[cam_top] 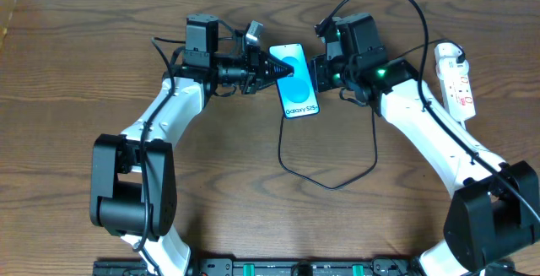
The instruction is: Plug charger to phone and switch on socket
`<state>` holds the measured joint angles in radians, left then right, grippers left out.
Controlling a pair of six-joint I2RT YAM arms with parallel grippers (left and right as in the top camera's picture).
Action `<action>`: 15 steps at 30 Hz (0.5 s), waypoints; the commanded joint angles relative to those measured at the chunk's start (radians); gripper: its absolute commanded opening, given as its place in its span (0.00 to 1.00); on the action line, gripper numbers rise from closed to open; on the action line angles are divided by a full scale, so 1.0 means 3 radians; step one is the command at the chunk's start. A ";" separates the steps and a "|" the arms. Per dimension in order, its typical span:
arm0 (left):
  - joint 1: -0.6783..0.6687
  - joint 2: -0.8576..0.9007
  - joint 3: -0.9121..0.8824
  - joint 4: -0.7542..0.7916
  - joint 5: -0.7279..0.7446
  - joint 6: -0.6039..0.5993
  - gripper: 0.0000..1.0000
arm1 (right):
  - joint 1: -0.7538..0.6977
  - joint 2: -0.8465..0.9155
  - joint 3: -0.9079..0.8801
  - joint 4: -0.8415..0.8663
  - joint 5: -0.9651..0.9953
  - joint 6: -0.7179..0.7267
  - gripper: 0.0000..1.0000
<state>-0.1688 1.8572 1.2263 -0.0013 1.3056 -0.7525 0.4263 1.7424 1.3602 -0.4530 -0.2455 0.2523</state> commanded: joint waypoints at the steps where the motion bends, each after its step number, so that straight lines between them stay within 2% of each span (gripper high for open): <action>1: -0.0069 0.0006 0.0027 0.0006 0.0004 -0.0039 0.07 | 0.0248 -0.0006 0.0045 0.0064 -0.0501 0.0080 0.24; 15: -0.0130 0.0006 0.0027 0.0006 -0.0120 -0.0102 0.07 | 0.0374 -0.0006 0.0046 0.0144 -0.0624 0.0268 0.21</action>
<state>-0.1589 1.8572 1.2263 -0.0032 1.2869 -0.7673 0.4599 1.7439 1.3598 -0.4377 -0.2157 0.3145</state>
